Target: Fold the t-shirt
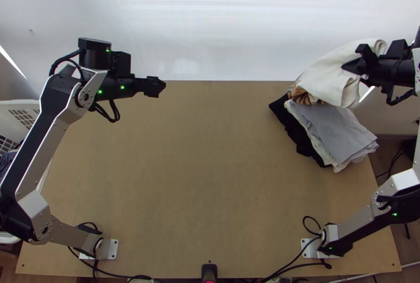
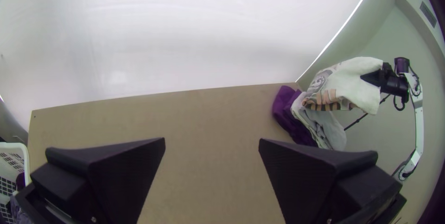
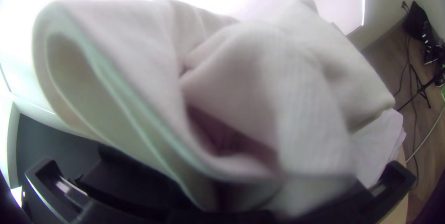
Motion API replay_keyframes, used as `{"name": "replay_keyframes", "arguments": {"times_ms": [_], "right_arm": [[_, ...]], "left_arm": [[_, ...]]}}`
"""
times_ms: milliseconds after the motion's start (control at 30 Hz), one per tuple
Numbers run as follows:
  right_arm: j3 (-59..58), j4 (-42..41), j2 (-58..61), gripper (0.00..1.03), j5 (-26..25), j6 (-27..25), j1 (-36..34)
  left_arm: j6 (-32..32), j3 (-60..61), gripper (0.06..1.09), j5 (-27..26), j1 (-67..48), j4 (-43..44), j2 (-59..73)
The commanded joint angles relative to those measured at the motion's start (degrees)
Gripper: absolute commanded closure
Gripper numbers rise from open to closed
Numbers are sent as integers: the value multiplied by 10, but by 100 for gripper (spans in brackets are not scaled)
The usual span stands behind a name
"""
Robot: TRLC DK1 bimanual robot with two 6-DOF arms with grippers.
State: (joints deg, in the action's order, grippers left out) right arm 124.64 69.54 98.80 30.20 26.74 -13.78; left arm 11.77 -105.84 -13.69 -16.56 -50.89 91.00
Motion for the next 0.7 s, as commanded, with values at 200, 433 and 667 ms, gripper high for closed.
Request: {"name": "replay_keyframes", "arguments": {"times_ms": [200, 433, 667], "right_arm": [[0, 17, -8, 100, -17, -11, -7], [-47, 32, -19, 100, -18, -33, -18], [-154, 31, -44, 100, -34, -71, -36]], "left_arm": [[-1, 3, 10, 0, 3, 1, -7], [-5, 1, 10, -4, 8, 2, -13], [-8, 0, 10, -5, 14, 2, -17]]}}
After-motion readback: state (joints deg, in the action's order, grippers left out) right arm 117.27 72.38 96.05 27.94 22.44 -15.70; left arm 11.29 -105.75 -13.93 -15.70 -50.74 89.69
